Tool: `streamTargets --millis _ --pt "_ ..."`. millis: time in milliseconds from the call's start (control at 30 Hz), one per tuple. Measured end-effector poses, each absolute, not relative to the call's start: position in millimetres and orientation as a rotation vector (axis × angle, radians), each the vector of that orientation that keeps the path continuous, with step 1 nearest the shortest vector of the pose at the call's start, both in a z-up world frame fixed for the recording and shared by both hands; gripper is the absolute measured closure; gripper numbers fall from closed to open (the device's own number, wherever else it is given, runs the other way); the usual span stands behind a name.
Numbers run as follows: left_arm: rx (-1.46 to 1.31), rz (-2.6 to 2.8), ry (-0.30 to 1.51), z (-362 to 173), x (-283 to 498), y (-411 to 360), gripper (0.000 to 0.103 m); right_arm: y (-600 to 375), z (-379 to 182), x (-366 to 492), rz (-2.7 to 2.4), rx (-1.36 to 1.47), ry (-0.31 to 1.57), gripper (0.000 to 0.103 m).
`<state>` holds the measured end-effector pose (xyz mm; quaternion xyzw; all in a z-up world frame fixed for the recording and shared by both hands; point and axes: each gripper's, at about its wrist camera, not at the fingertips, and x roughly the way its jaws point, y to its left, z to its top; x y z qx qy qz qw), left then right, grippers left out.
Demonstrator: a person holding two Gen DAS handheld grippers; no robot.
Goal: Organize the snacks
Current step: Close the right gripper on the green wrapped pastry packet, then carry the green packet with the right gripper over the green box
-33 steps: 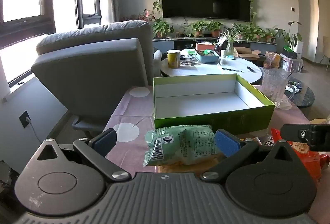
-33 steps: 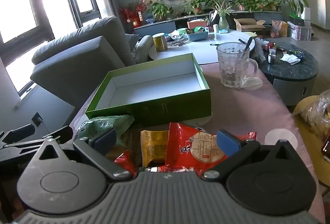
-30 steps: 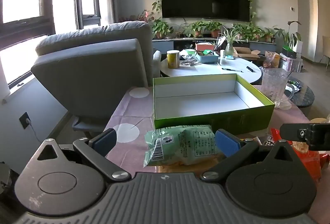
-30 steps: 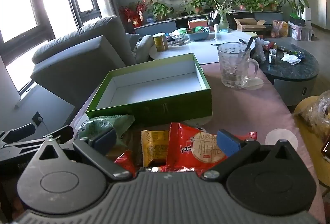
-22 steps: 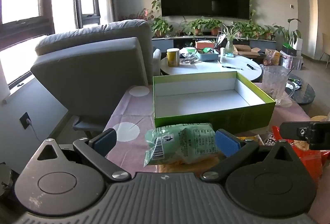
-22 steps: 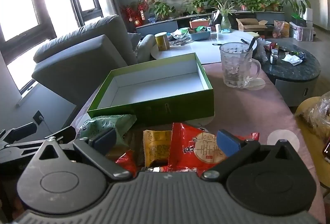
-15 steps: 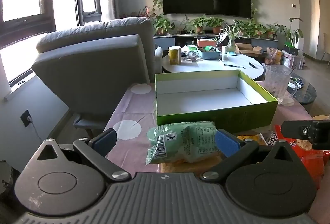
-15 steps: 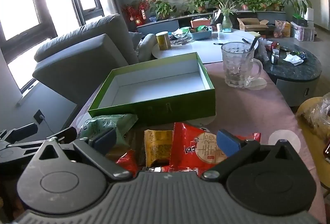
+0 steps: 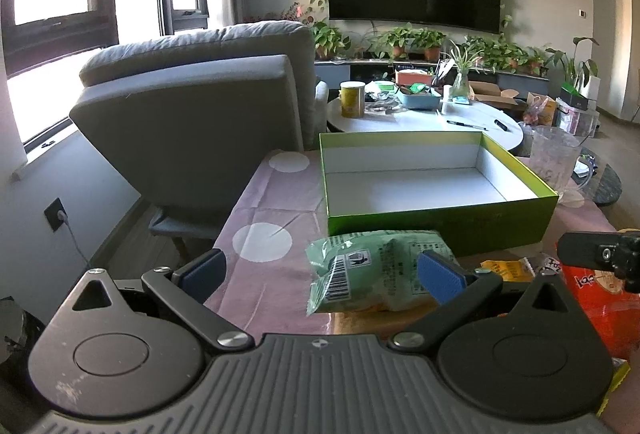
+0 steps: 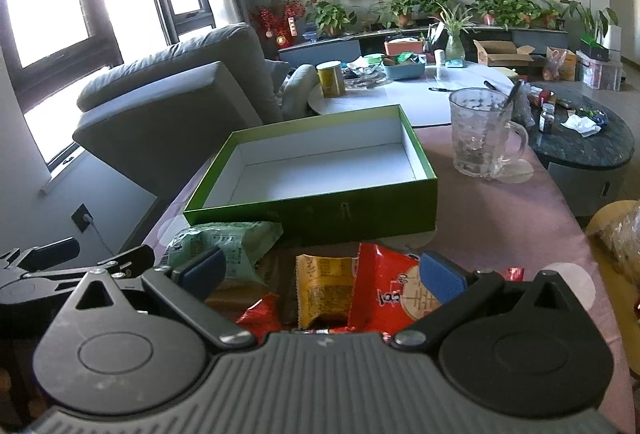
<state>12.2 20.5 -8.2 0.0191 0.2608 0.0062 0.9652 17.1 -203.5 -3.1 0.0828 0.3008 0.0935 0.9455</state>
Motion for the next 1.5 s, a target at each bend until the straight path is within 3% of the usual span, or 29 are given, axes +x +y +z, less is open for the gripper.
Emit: streamTargets --millis 700,1500 --pt "0.030 -0.094 0.611 -23 43 31 0.008 -171 -9 86 0.354 0.257 0.812 0.043" --pt "-0.061 -0.177 0.751 -43 84 38 0.008 -148 -28 130 0.396 0.255 0.955 0.040"
